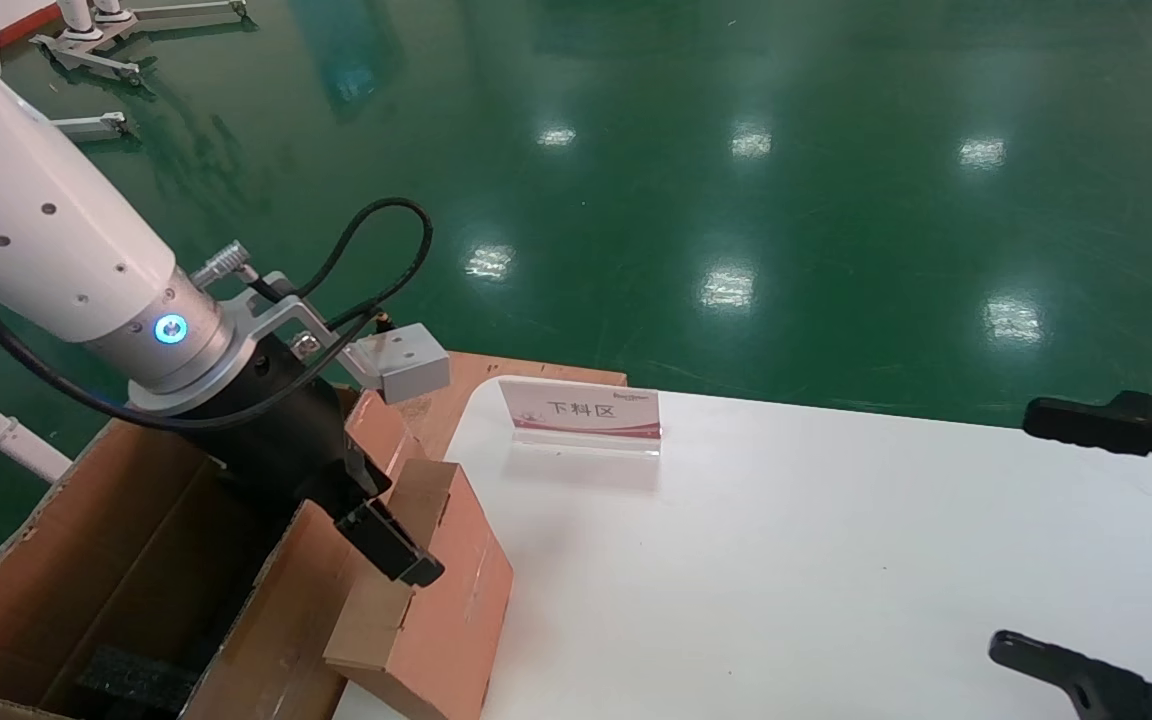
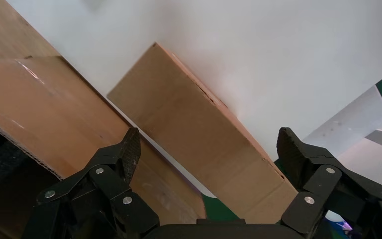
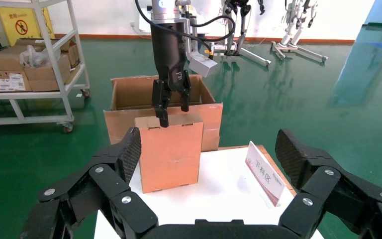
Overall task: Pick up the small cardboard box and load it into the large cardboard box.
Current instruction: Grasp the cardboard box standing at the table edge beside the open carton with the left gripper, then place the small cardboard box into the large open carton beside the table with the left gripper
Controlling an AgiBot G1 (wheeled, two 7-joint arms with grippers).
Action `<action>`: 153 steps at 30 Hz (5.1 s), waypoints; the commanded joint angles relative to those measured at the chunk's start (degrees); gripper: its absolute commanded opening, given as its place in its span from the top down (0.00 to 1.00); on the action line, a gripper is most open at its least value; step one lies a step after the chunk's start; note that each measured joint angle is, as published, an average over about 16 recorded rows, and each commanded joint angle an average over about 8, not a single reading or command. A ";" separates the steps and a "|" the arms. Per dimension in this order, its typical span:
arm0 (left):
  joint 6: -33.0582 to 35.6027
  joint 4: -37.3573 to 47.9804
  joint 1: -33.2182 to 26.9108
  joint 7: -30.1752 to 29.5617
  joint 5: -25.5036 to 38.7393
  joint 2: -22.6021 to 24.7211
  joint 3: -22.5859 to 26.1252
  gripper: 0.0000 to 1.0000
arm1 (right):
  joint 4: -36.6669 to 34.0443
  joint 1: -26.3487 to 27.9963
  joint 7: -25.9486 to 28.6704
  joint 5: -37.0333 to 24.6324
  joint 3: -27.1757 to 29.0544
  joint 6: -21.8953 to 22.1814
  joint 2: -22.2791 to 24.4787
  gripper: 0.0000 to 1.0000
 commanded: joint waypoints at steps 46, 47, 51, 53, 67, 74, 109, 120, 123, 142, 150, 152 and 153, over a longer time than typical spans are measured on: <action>-2.67 0.08 1.06 -1.15 0.92 0.96 7.64 1.00 | -0.02 0.01 -0.05 0.10 -0.09 0.06 0.05 1.00; -2.65 0.07 1.06 -1.15 0.91 0.96 7.62 1.00 | -0.02 0.01 -0.05 0.10 -0.09 0.06 0.05 1.00; -2.62 0.06 1.05 -1.14 0.86 0.95 7.57 1.00 | -0.02 0.01 -0.05 0.10 -0.09 0.06 0.05 1.00; -2.60 0.06 1.04 -1.13 0.84 0.95 7.55 1.00 | -0.02 0.01 -0.05 0.10 -0.09 0.06 0.05 1.00; -2.52 0.05 1.04 -1.09 0.77 0.94 7.51 1.00 | -0.02 0.01 -0.05 0.10 -0.09 0.06 0.05 1.00; -2.54 0.18 1.05 -1.05 0.71 0.96 7.49 1.00 | -0.02 0.01 -0.05 0.08 -0.10 0.06 0.05 1.00; 1.93 1.26 -27.12 1.01 1.10 -10.49 1.21 1.00 | -0.07 0.06 -0.12 0.15 -0.22 0.08 0.08 0.55; 2.73 3.67 -40.80 -0.19 1.08 -7.25 22.07 1.00 | -0.07 0.07 -0.14 0.18 -0.26 0.10 0.09 0.00; 2.81 5.13 -41.89 -0.95 0.78 -5.60 27.89 1.00 | -0.07 0.07 -0.15 0.18 -0.27 0.10 0.10 0.00; 1.15 18.74 -41.46 4.59 -7.27 -2.74 50.81 1.00 | -0.07 0.09 -0.18 0.23 -0.34 0.13 0.13 0.00; -0.62 22.81 -39.36 8.22 -8.42 -5.50 52.04 1.00 | -0.07 0.09 -0.19 0.25 -0.37 0.14 0.14 0.00; -1.28 23.60 -38.45 8.97 -8.70 -5.96 52.00 1.00 | -0.07 0.10 -0.20 0.25 -0.37 0.15 0.14 0.00; -1.64 23.99 -37.90 9.29 -8.88 -6.16 51.97 1.00 | -0.07 0.10 -0.20 0.26 -0.38 0.15 0.14 0.00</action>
